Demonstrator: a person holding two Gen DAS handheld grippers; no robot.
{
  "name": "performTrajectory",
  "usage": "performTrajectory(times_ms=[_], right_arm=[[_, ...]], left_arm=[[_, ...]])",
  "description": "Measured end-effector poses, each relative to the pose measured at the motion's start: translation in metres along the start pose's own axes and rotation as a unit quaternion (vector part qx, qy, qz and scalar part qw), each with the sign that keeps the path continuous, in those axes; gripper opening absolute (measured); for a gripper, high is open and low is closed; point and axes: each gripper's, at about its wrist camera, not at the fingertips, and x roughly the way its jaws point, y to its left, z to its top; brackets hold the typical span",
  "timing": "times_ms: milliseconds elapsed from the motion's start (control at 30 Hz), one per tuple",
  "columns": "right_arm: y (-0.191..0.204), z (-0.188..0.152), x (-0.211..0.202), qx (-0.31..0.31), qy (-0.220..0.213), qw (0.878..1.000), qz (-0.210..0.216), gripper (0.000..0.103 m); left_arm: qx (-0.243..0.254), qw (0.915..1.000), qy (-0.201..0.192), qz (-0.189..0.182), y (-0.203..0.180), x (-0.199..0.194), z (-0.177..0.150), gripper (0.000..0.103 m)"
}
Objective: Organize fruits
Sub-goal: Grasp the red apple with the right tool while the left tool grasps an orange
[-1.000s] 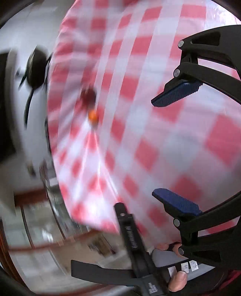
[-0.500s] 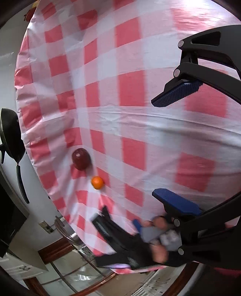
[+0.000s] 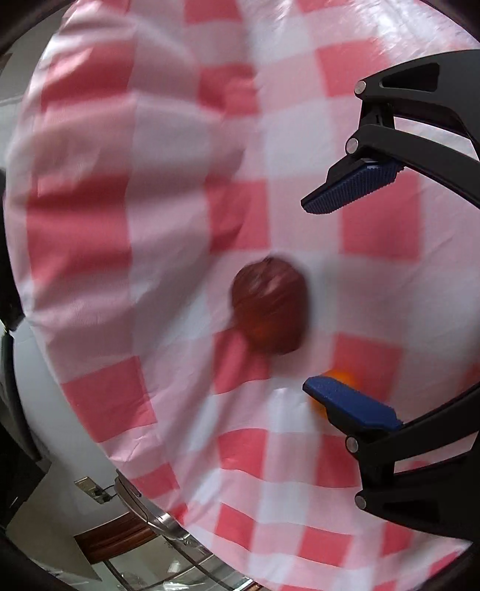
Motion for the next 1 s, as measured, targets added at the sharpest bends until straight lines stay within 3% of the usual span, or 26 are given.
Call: performTrajectory(times_ms=[100,333,433,467,567,700,800,1000], right_arm=[[0.011,0.011,0.021,-0.012,-0.005,0.999,-0.047,0.087],[0.014,0.023,0.059,-0.021,0.040,0.995,-0.091,0.085],[0.018,0.022,0.063,-0.051,0.053,0.991,-0.110,0.073],[0.018,0.021,0.061,-0.058,0.055,0.991,-0.108,0.059],[0.004,0.009,0.035,-0.047,0.046,0.995,-0.074,0.059],[-0.039,-0.021,-0.031,0.006,-0.006,1.000,-0.021,0.059],[-0.069,-0.042,-0.061,0.042,-0.038,0.998,-0.029,0.059],[-0.109,-0.052,-0.079,0.141,-0.069,0.987,-0.014,0.060]], left_arm=[[0.010,0.9999,-0.001,0.004,-0.005,0.001,-0.001,0.101],[0.048,0.9988,-0.003,0.012,-0.015,0.001,-0.007,0.101],[0.065,0.9978,-0.003,0.014,-0.020,0.002,-0.009,0.101],[0.071,0.9974,-0.003,0.014,-0.022,0.002,-0.010,0.101],[0.081,0.9966,-0.003,0.013,-0.024,0.001,-0.012,0.101],[0.089,0.9959,-0.002,0.012,-0.028,0.002,-0.013,0.101],[0.098,0.9951,-0.002,0.010,-0.030,0.002,-0.015,0.101],[0.120,0.9927,-0.001,0.015,-0.037,0.001,-0.019,0.101]])
